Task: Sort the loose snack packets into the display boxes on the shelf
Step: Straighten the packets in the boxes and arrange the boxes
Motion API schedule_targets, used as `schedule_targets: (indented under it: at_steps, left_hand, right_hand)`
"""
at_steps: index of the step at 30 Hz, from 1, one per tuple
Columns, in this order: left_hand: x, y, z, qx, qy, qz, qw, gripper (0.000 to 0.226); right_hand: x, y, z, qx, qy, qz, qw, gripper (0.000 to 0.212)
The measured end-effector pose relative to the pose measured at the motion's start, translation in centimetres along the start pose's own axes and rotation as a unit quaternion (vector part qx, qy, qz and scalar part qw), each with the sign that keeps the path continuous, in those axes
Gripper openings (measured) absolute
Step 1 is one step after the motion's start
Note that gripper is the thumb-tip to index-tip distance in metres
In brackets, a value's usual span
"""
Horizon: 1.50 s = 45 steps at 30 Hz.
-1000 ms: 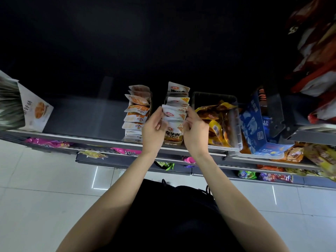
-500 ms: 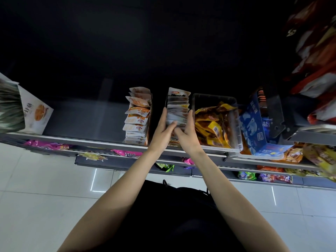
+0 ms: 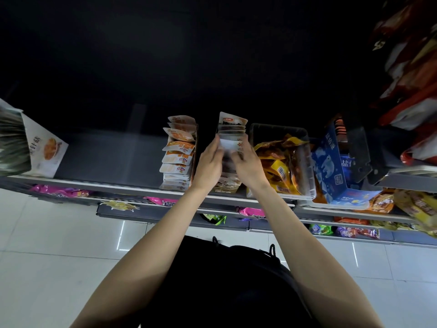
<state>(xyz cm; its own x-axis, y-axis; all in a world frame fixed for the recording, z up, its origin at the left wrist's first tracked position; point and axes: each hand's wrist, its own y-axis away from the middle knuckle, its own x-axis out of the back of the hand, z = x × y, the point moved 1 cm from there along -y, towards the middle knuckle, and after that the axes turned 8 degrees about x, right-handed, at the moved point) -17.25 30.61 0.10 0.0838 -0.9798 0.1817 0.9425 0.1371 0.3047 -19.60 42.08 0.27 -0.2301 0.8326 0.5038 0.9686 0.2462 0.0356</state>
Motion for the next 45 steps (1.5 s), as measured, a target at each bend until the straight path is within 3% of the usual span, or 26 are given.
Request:
schedule_targets:
  at_steps: [2,7,11,17,21,24,27,29,33,38,42,45]
  left_hand:
    - [0.0,-0.5,-0.2,-0.017,-0.053,0.028,0.998,0.046]
    - [0.7,-1.6,0.5,-0.051,-0.103,0.066,0.991,0.046]
    - [1.1,-2.5,0.8,-0.064,-0.154,0.056,0.984,0.046]
    - [1.1,-2.4,0.7,-0.082,-0.213,0.047,0.973,0.047]
    - [0.9,-2.1,0.5,-0.093,-0.243,0.05,0.964,0.046]
    - [1.0,-2.2,0.5,-0.093,-0.257,0.051,0.961,0.048]
    - [1.1,-2.5,0.3,-0.092,-0.278,0.037,0.955,0.051]
    - [0.9,-2.5,0.4,-0.084,-0.267,0.014,0.96,0.055]
    - [0.4,-3.5,1.2,-0.046,-0.2,-0.034,0.978,0.055]
    - [0.4,-3.5,1.9,0.01,-0.077,-0.05,0.996,0.054]
    - [0.4,-3.0,2.4,-0.001,0.022,-0.046,0.999,0.054]
    - [0.8,-4.3,2.6,-0.001,-0.026,-0.033,0.999,0.051]
  right_hand:
    - [0.0,-0.5,-0.4,0.009,-0.002,0.011,1.0,0.053]
    - [2.6,-2.5,-1.0,0.08,0.1,0.129,0.983,0.048]
    - [3.7,-5.3,-0.8,0.154,0.184,0.06,0.969,0.037]
    - [4.4,-7.2,-1.2,0.139,0.293,0.049,0.945,0.031]
    - [3.4,-7.0,-0.5,0.125,0.354,-0.015,0.927,0.035]
    - [3.6,-6.5,-0.2,0.136,0.323,-0.024,0.936,0.037]
    - [4.5,-5.0,-0.2,0.143,0.251,0.074,0.955,0.042]
    - [4.1,-3.4,-0.5,0.122,0.189,0.106,0.969,0.044]
    - [1.4,-2.0,-0.9,0.015,0.044,0.024,0.999,0.056]
    - [0.4,-2.3,-1.3,-0.029,-0.004,0.012,0.999,0.062]
    - [0.7,-2.7,-1.2,0.02,0.068,0.045,0.996,0.063]
    - [1.5,-4.4,-0.7,0.055,0.197,0.055,0.977,0.054]
